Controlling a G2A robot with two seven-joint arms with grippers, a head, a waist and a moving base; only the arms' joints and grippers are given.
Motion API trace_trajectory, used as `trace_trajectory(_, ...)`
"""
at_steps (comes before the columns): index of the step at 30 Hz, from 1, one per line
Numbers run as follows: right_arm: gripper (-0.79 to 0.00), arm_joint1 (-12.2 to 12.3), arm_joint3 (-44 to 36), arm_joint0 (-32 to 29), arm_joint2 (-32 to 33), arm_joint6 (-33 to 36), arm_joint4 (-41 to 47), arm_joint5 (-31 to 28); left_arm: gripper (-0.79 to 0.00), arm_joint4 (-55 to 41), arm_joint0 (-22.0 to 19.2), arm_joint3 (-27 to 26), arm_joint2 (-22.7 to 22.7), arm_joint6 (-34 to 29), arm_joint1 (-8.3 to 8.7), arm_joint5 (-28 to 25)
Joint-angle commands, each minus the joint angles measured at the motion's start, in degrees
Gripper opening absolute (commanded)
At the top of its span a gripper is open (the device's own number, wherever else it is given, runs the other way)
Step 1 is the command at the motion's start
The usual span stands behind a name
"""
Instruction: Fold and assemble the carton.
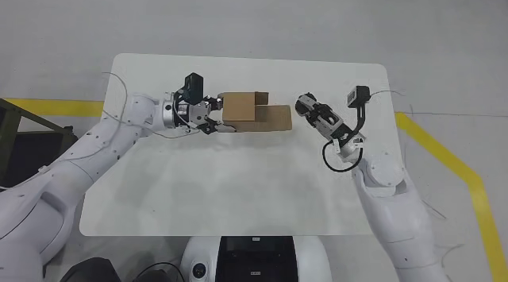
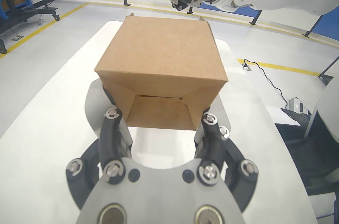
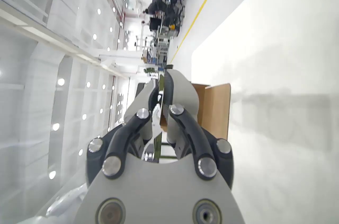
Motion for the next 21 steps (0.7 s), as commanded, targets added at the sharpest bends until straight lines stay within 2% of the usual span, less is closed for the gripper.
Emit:
trace_trajectory(1,-0.785,0.23,0.92,0.77,-0.57,4.24,-2.52,-0.8,-0.431,0.87,-0.62,0.26,1.24,1.74,0.0,0.0)
trace_trajectory(7,-0.785,0.7,1.75,2.3,-2.19,10.12,-7.15,-5.84,-0.425,2.27,-2.79,0.2,5.81,5.52,0.07,0.0)
trace_trajectory(17,-0.785,1.35,-2.74,0.44,-4.77,6.95,-21.41,-11.84,-0.453,-1.49,-7.02,-1.08,13.69,5.52,0.25,0.0)
trace_trajectory(21,-0.785,1.52,-3.84,0.36,-5.86,6.39,-24.88,-13.55,-0.468,-1.14,-6.74,-1.8,13.85,5.52,0.09,0.0)
